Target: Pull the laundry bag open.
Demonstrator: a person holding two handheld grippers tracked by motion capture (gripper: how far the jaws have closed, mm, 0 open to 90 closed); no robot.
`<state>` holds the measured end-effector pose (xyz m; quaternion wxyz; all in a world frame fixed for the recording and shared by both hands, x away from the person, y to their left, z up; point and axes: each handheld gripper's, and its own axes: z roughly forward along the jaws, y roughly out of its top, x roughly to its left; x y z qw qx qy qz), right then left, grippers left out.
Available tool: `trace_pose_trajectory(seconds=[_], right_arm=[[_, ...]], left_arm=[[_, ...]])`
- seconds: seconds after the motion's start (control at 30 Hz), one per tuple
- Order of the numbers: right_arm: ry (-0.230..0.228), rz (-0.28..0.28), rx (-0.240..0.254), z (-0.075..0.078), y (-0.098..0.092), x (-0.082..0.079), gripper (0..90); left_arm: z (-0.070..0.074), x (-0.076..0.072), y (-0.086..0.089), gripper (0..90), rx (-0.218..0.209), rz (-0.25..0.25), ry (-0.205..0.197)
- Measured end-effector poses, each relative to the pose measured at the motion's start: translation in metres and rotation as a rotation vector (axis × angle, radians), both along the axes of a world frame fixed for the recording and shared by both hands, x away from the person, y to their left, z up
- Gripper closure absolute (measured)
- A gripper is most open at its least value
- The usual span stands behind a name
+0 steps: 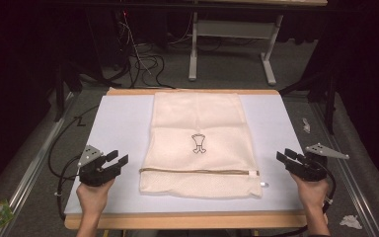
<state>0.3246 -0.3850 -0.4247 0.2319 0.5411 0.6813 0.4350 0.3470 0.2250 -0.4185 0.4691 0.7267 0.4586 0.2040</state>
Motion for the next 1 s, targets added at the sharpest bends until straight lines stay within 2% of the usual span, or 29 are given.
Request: trace_pose_trajectory(seconds=[0.1,0.57,1.0], right_arm=[[0.012,-0.004,0.013,-0.003,-0.002,0.0,57.4],[0.03,-0.055,0.033,-0.015,-0.013,0.004,56.7],[0.049,-0.075,0.018,-0.022,-0.015,0.009,56.2]], left_arm=[[-0.002,0.001,-0.001,51.1,0.019,0.006,0.0],[-0.013,0.012,0.006,49.7,0.006,0.049,0.024],[-0.019,0.021,0.008,48.5,0.01,0.078,0.037]])
